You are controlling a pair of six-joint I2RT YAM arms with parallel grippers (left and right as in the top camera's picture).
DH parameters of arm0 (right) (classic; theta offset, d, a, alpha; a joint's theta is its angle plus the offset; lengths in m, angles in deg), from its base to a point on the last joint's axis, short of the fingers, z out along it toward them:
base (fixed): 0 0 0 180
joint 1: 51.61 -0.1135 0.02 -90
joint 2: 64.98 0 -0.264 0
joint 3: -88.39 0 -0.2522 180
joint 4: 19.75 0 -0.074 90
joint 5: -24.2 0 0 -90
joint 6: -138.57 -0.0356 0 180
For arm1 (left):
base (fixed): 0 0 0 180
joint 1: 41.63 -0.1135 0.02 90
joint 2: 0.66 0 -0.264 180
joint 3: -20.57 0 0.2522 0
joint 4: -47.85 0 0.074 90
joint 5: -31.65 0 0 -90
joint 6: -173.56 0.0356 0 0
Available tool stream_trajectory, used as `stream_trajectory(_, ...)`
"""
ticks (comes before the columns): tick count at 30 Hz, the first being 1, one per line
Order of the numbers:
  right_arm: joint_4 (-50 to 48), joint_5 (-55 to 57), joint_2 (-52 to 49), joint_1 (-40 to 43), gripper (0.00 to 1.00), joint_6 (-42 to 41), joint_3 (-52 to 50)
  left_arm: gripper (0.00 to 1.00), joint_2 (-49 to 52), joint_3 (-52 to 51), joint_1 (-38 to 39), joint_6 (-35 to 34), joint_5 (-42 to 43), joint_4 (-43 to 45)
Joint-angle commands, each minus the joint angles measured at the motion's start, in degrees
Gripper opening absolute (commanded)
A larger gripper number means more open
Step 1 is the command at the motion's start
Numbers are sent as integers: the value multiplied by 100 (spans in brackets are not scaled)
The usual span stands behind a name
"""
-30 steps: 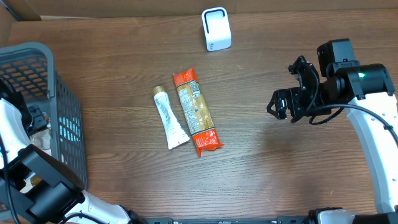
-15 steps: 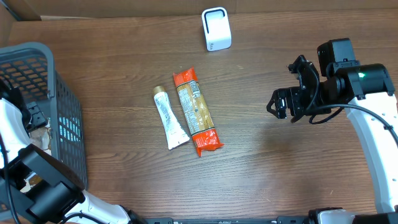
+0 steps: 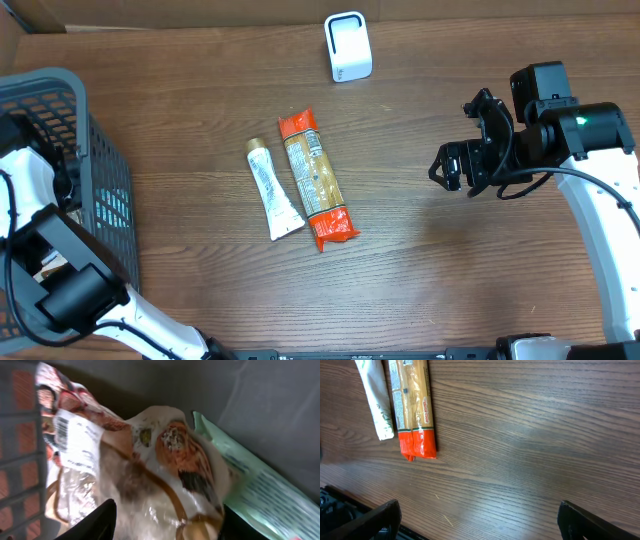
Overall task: Scan the item barcode
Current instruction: 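Reach the left gripper into the basket and grasp the clear cookie bag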
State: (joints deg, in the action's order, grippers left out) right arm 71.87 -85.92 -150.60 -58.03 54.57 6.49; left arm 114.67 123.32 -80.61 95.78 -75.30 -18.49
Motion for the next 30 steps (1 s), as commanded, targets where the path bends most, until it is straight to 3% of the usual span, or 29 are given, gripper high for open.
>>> stream_trajectory(1, -57, -9, 31, -28, 100, -13, 118, 52, 243, 111, 15, 61, -455, 26)
stream_trajectory(3, 11, -2, 31, -28, 100, -11, 114, 53, 275, 111, -11, 42, -918, 55)
stream_trajectory(13, 22, 79, 31, -28, 100, -13, 111, 60, 474, 111, -92, 70, -1220, 343)
stream_trajectory(19, 63, 76, 31, -28, 100, -17, 111, 59, 968, 111, -103, 68, -1375, 422)
stream_trajectory(22, 66, 74, 31, -28, 100, -24, 111, 51, 1156, 111, -103, 42, -1370, 424)
stream_trajectory(27, 70, 76, 31, -28, 100, -151, 111, 27, 1161, 120, -103, 17, -1370, 507)
stream_trajectory(30, 68, 76, 31, -28, 100, -151, 111, 18, 1152, 129, -101, -24, -1362, 505)
